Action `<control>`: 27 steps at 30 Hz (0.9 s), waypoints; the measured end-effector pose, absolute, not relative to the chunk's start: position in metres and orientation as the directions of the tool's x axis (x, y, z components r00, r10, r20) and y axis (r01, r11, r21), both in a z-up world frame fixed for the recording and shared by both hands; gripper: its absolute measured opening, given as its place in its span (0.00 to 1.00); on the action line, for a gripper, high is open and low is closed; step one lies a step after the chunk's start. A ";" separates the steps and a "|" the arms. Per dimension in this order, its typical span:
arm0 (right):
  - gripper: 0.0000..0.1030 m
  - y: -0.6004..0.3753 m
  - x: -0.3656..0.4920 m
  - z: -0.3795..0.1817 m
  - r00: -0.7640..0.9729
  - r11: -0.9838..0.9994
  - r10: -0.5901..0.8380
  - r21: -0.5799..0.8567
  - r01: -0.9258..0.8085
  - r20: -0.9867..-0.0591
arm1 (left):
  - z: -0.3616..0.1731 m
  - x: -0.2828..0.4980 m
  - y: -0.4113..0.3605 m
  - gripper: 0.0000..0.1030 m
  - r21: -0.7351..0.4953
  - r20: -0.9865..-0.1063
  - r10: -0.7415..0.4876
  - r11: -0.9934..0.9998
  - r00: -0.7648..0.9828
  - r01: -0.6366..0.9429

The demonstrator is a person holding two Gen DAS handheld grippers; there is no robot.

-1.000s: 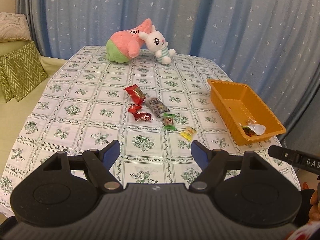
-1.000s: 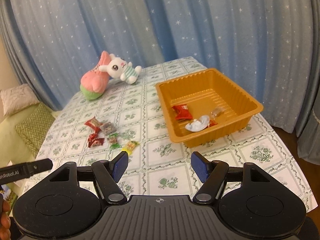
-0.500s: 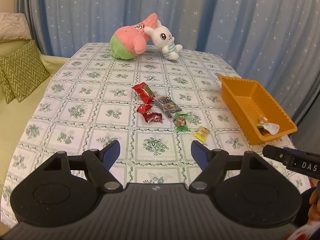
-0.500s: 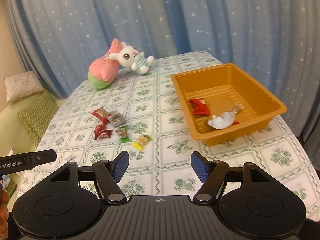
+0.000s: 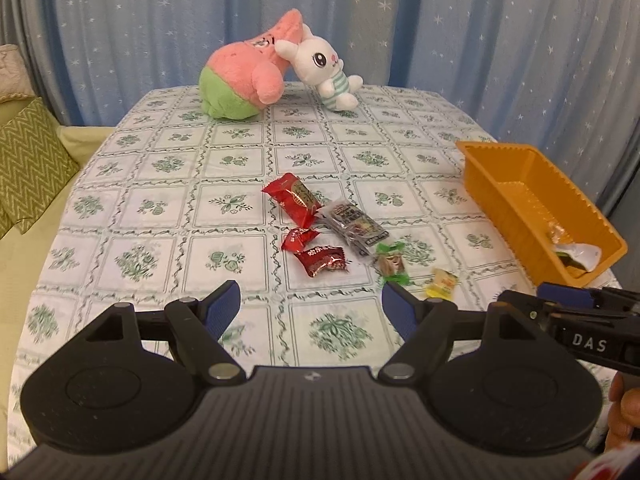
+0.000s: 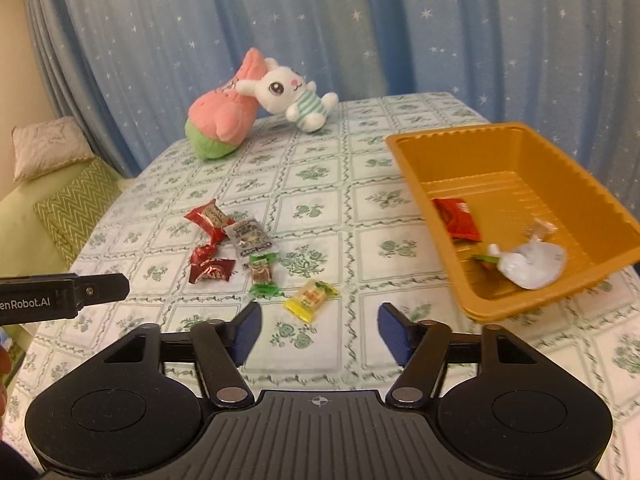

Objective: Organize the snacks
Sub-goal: 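Pull both tools back from the tray toward the remaining candies, then grasp the yellow candy with the right tool while the left tool grasps the red packet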

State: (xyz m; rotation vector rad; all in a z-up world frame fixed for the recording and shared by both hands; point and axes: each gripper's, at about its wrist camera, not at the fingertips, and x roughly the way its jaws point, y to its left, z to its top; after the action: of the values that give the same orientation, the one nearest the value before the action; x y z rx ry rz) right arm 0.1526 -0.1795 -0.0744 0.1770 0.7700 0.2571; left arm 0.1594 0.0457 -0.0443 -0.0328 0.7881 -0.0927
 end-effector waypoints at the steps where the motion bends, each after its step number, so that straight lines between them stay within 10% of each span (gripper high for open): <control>1: 0.57 -0.177 0.157 -0.079 0.686 0.954 0.294 0.250 -0.167 -0.666 | -0.048 0.164 0.047 0.73 -0.063 -0.709 -0.098 0.995 0.698 0.076; 21: 0.40 -0.132 0.218 -0.133 0.675 0.971 0.240 0.169 -0.170 -0.698 | -0.107 0.219 0.059 0.73 -0.087 -0.733 -0.157 0.987 0.661 0.138; 27: 0.21 -0.129 0.218 -0.135 0.672 0.970 0.226 0.097 -0.224 -0.705 | -0.115 0.229 0.056 0.67 -0.090 -0.747 -0.187 0.979 0.638 0.182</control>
State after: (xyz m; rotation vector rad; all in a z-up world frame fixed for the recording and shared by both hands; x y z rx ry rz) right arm 0.2181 -0.1289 -0.1353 0.0023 0.7940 0.2535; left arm 0.2290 0.0560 -0.1150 -0.0063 0.8536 -0.2103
